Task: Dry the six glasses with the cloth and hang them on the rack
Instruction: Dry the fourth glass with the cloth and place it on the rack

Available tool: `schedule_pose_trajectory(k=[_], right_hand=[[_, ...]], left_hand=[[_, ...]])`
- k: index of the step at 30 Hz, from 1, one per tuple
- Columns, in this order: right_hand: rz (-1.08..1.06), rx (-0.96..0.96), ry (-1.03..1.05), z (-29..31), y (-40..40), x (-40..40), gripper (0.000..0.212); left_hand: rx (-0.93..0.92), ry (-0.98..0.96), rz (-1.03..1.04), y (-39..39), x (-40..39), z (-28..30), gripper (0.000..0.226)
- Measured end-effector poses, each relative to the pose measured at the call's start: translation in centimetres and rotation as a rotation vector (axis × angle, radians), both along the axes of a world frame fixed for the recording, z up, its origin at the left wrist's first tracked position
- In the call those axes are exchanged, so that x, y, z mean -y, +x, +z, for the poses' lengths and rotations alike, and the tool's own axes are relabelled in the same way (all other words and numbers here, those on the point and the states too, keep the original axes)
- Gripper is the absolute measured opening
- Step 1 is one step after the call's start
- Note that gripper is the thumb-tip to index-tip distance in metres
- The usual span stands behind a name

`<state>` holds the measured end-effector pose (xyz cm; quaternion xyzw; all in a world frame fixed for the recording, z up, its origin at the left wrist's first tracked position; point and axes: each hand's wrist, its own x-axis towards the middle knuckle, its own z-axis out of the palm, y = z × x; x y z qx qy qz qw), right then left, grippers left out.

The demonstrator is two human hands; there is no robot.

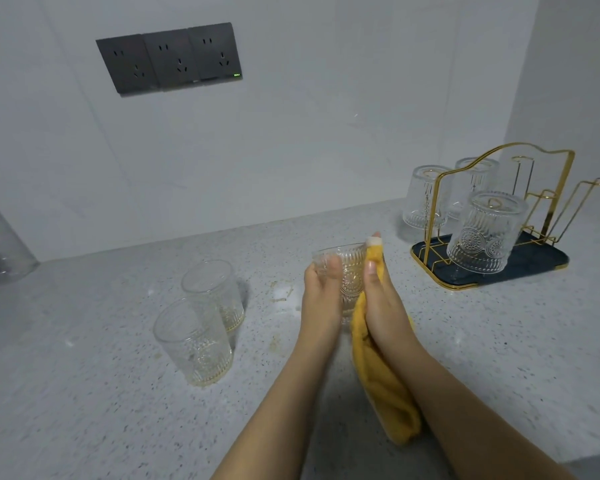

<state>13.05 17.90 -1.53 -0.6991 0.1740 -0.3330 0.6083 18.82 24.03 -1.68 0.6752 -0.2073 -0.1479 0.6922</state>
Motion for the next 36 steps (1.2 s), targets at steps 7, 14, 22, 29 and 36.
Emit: schedule_pose_trajectory(k=[7,14,22,29,36], right_hand=[[0.091,0.090,-0.218,-0.6,-0.1,-1.2,0.039],[-0.009,-0.193,0.388,0.1,0.6,1.6,0.065],[0.116,0.003,-0.183,-0.2,-0.6,-0.9,0.047],[0.045,0.069,-0.250,-0.3,0.0,-0.4,0.043],[0.111,-0.025,-0.057,-0.2,-0.3,-0.3,0.043]], left_hand=[[-0.230,-0.258,-0.096,2.2,-0.8,-0.2,0.055],[-0.127,-0.055,-0.100,0.2,0.1,-0.6,0.039],[-0.109,-0.099,0.069,1.3,-0.8,0.0,0.074],[-0.128,-0.171,-0.184,0.8,-1.0,-0.4,0.045],[-0.416,-0.371,-0.140,1.5,-0.3,-0.6,0.063]])
